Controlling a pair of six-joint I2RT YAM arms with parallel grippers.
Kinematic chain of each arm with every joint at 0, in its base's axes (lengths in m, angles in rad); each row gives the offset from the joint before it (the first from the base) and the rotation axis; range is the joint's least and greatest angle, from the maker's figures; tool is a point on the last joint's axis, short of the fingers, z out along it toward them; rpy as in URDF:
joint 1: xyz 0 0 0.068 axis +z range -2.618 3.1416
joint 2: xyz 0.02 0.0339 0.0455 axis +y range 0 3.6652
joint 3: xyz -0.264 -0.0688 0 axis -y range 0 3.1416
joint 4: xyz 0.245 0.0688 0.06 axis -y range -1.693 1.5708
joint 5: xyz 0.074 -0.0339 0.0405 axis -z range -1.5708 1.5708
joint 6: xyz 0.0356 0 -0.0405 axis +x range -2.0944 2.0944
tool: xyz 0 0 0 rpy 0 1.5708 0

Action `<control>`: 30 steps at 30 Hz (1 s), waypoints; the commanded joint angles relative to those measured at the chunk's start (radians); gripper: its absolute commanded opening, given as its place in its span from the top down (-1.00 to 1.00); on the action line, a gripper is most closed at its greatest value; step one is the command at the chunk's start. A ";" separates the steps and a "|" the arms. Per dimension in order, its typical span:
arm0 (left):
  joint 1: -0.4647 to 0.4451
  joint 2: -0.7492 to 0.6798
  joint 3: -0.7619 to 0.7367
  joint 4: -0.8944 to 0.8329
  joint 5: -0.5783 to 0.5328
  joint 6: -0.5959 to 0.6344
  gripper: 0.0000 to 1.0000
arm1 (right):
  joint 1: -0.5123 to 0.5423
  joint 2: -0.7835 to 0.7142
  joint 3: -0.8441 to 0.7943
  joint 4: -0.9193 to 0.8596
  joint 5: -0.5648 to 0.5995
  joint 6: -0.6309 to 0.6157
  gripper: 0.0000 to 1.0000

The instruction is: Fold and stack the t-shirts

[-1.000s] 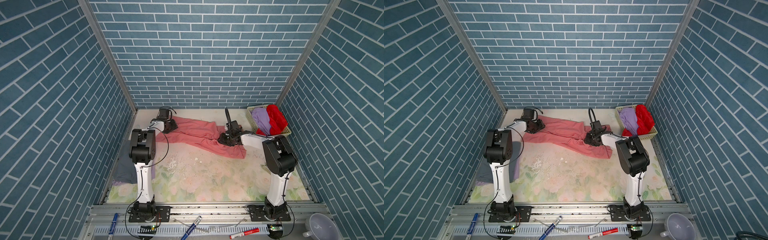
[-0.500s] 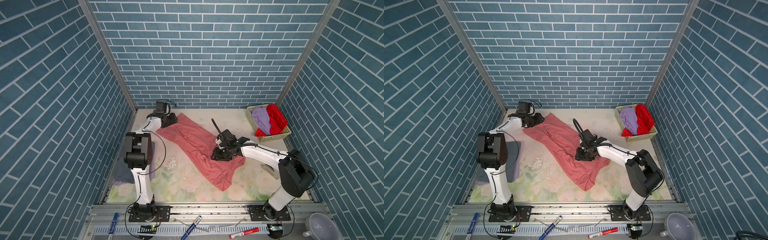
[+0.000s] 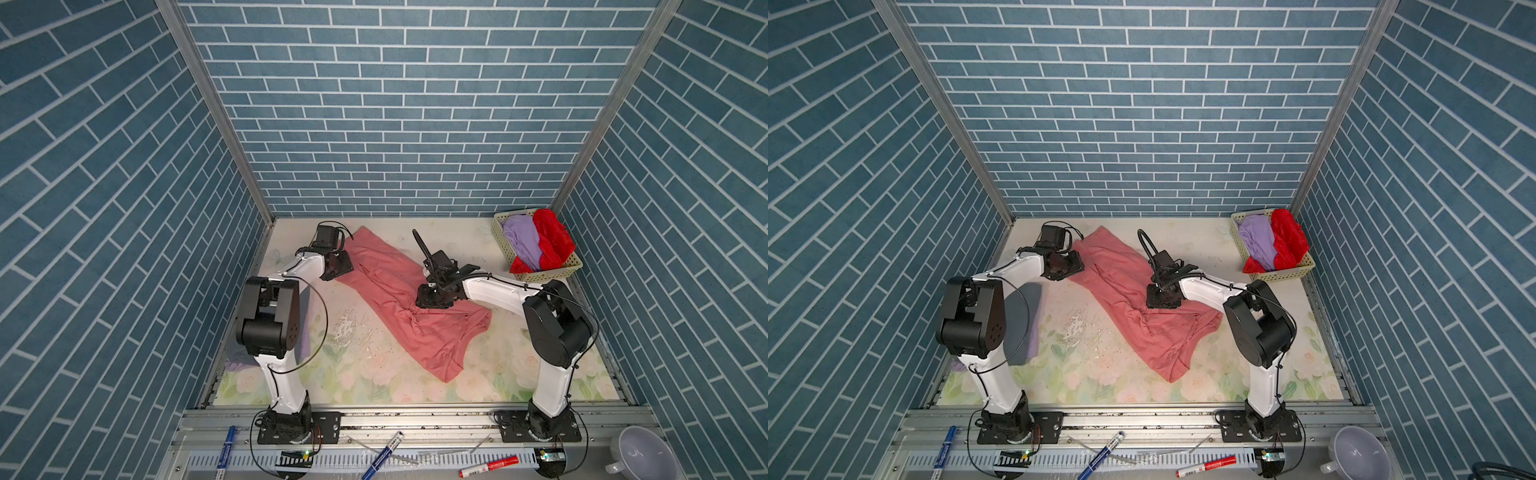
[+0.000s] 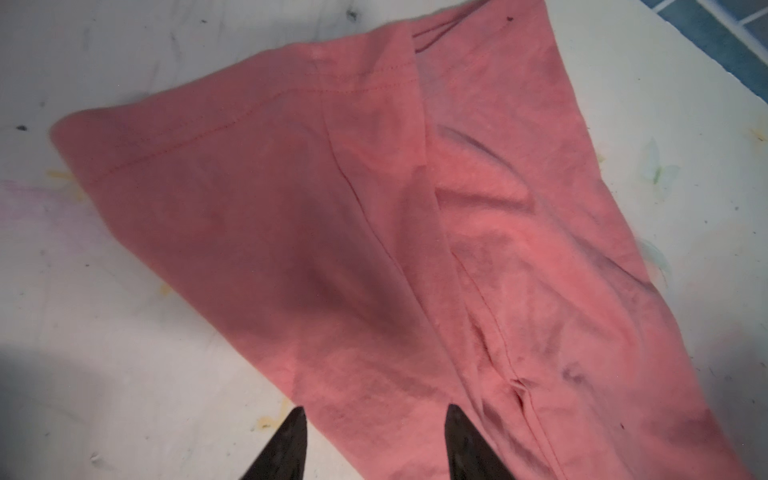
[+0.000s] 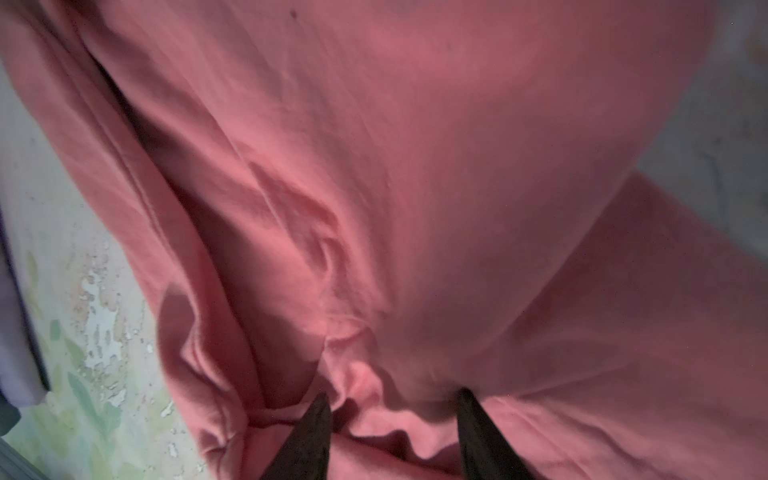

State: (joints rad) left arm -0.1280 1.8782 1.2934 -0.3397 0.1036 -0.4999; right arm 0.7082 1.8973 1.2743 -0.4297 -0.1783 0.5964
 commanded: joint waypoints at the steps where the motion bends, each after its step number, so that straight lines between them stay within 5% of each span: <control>1: 0.007 0.027 0.002 0.013 -0.051 0.003 -0.09 | -0.003 -0.004 -0.005 -0.008 0.003 -0.030 0.01; 17: -0.010 0.247 0.149 0.130 0.160 -0.071 -0.04 | 0.005 -0.015 -0.168 0.028 -0.063 -0.004 0.04; 30: -0.215 0.635 0.768 0.040 0.306 0.002 -0.07 | 0.071 -0.120 -0.300 0.106 -0.017 0.150 0.04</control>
State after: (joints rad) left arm -0.2947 2.4569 1.9579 -0.2379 0.3611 -0.5488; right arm 0.7582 1.7878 1.0336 -0.2573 -0.2111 0.6712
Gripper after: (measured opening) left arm 0.533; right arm 0.479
